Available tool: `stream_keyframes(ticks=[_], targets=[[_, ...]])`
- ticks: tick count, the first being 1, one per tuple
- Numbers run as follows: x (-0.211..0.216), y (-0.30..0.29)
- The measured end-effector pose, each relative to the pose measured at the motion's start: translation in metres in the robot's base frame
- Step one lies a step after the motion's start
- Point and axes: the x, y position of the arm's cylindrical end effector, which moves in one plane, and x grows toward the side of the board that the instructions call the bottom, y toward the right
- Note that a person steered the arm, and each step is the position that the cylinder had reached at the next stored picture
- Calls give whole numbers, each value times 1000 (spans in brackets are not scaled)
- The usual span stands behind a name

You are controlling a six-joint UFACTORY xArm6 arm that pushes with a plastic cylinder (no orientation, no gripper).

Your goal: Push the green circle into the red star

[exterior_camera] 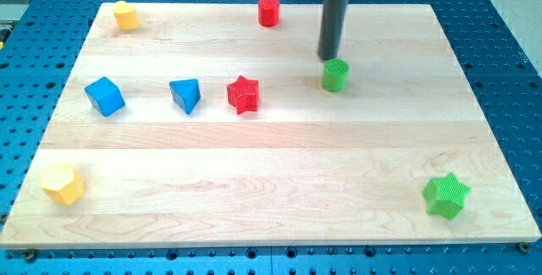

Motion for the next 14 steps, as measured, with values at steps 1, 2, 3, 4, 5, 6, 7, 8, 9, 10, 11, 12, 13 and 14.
stream_keyframes(ticks=[1,2,3,4,5,6,7,8,9,10,11,12,13,14], targets=[[34,10],[70,-25],[90,-52],[119,-19],[119,-59],[119,-98],[107,-54],[96,-94],[120,-130],[131,-125],[102,-75],[7,-43],[-70,3],[-94,-64]])
